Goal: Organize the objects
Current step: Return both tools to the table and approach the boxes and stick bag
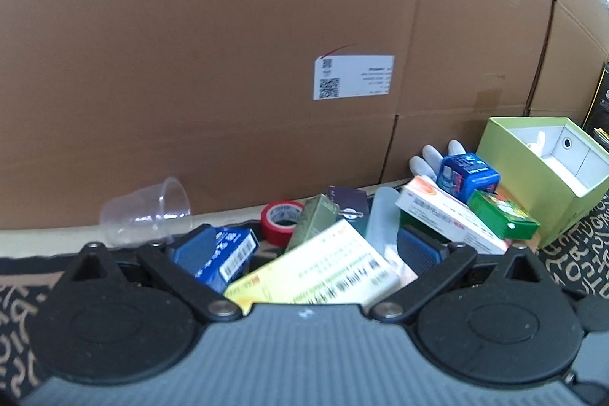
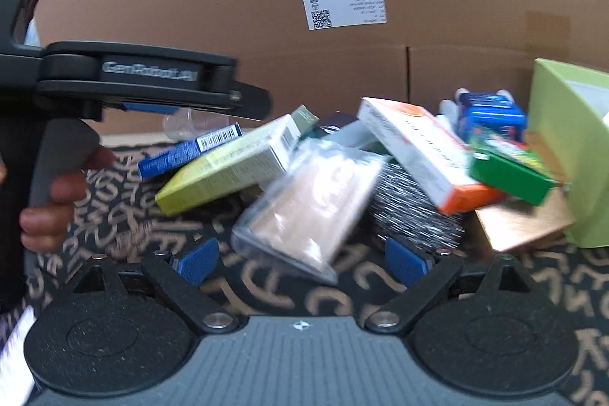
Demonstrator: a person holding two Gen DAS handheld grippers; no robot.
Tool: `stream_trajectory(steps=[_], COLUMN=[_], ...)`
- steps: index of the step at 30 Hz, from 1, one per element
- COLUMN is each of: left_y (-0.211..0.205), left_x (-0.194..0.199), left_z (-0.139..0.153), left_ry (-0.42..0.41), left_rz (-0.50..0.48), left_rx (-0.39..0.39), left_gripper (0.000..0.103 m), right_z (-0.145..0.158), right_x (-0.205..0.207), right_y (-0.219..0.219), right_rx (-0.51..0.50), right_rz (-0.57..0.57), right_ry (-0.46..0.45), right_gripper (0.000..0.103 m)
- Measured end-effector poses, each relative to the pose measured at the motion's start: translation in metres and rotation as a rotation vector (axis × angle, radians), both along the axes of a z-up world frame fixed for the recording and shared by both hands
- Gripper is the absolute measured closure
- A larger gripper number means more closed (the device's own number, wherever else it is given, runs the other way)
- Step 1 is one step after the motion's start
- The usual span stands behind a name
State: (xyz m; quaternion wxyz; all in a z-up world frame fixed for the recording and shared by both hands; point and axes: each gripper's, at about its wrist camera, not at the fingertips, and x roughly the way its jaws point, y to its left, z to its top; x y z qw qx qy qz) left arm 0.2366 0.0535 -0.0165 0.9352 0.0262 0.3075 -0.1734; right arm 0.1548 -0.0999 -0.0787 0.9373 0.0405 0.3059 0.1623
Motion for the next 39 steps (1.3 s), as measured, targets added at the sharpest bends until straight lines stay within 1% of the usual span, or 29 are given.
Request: stream_trajectory(steps=[1, 3, 4, 5, 6, 7, 8, 10, 13, 16, 19, 20, 21, 22, 23, 25, 26, 27, 28, 30, 31, 32, 34, 36, 37, 38, 39], left_y=[0.000, -0.001, -0.001, 0.000, 0.001, 0.003, 0.005, 0.009, 0.011, 0.003, -0.010, -0.015, -0.017, -0.017, -0.014, -0.001, 0.005, 0.011, 0.018, 0.030, 0.037, 0.043, 0.054, 0.058, 0.056, 0.052, 0.047], left_x=[0.007, 0.019, 0.024, 0.027, 0.028, 0.027, 0.025, 0.014, -0.003, -0.028, -0.048, -0.053, -0.057, -0.060, -0.062, -0.065, -0.065, -0.065, -0.063, -0.056, -0.049, -0.041, -0.026, -0.016, -0.017, -0.019, -0.022], left_z=[-0.003, -0.010, -0.014, -0.018, -0.021, -0.024, -0.026, -0.029, -0.036, -0.038, -0.034, -0.032, -0.030, -0.029, -0.027, -0.026, -0.025, -0.025, -0.024, -0.024, -0.025, -0.028, -0.037, -0.048, -0.050, -0.049, -0.048], left_ry=[0.009, 0.036, 0.055, 0.074, 0.087, 0.100, 0.102, 0.102, 0.141, 0.101, 0.075, 0.071, 0.075, 0.093, 0.119, 0.174, 0.199, 0.203, 0.185, 0.148, 0.146, 0.159, 0.219, 0.294, 0.287, 0.271, 0.273], left_rz=[-0.011, -0.024, -0.033, -0.047, -0.060, -0.072, -0.080, -0.109, -0.154, -0.165, -0.189, -0.176, -0.137, -0.076, -0.025, 0.022, 0.054, 0.090, 0.122, 0.182, 0.195, 0.199, 0.198, 0.133, 0.125, 0.115, 0.092], left_rx=[-0.004, -0.004, -0.004, -0.004, -0.012, -0.021, -0.026, -0.022, -0.010, 0.031, 0.028, 0.033, 0.030, 0.019, -0.010, -0.106, -0.134, -0.147, -0.143, -0.107, -0.108, -0.119, -0.180, -0.262, -0.274, -0.262, -0.263], left_gripper=[0.000, 0.000, 0.000, 0.000, 0.000, 0.000, 0.000, 0.000, 0.000, 0.000, 0.000, 0.000, 0.000, 0.000, 0.000, 0.000, 0.000, 0.000, 0.000, 0.000, 0.000, 0.000, 0.000, 0.000, 0.000, 0.000, 0.000], right_z=[-0.002, -0.008, -0.009, -0.009, -0.008, -0.008, -0.006, -0.004, -0.004, -0.006, -0.007, -0.007, -0.007, -0.007, -0.007, -0.008, -0.009, -0.009, -0.008, -0.009, -0.009, -0.009, -0.008, -0.008, -0.008, -0.008, -0.008], right_x=[0.003, 0.010, 0.009, 0.007, 0.005, 0.003, 0.001, -0.007, -0.021, -0.033, -0.047, -0.052, -0.055, -0.059, -0.060, -0.062, -0.062, -0.062, -0.062, -0.063, -0.064, -0.064, -0.064, -0.066, -0.066, -0.066, -0.066], right_y=[0.004, 0.011, 0.013, 0.012, 0.009, 0.003, -0.006, -0.021, -0.046, -0.068, -0.085, -0.089, -0.094, -0.098, -0.101, -0.105, -0.106, -0.105, -0.104, -0.103, -0.103, -0.103, -0.104, -0.105, -0.106, -0.106, -0.106], right_rx=[0.006, 0.013, -0.010, -0.043, -0.055, -0.043, -0.030, -0.028, -0.027, -0.023, -0.030, -0.031, -0.026, -0.018, -0.012, -0.008, -0.007, -0.006, -0.007, -0.007, -0.006, -0.006, -0.003, 0.002, 0.003, 0.004, 0.002], right_rz=[-0.005, 0.008, 0.000, -0.003, 0.003, 0.004, 0.002, -0.002, -0.012, -0.030, -0.046, -0.049, -0.054, -0.060, -0.063, -0.064, -0.063, -0.059, -0.057, -0.054, -0.055, -0.056, -0.058, -0.060, -0.061, -0.061, -0.061], right_ry=[0.005, 0.026, 0.010, -0.008, -0.009, -0.007, 0.001, 0.004, 0.009, 0.024, 0.020, 0.021, 0.022, 0.024, 0.026, 0.024, 0.023, 0.023, 0.021, 0.016, 0.014, 0.014, 0.015, 0.016, 0.015, 0.015, 0.014], right_gripper=[0.008, 0.018, 0.030, 0.040, 0.042, 0.054, 0.059, 0.061, 0.063, 0.063, 0.063, 0.063, 0.063, 0.062, 0.062, 0.061, 0.060, 0.059, 0.058, 0.057, 0.056, 0.056, 0.056, 0.056, 0.056, 0.056, 0.056])
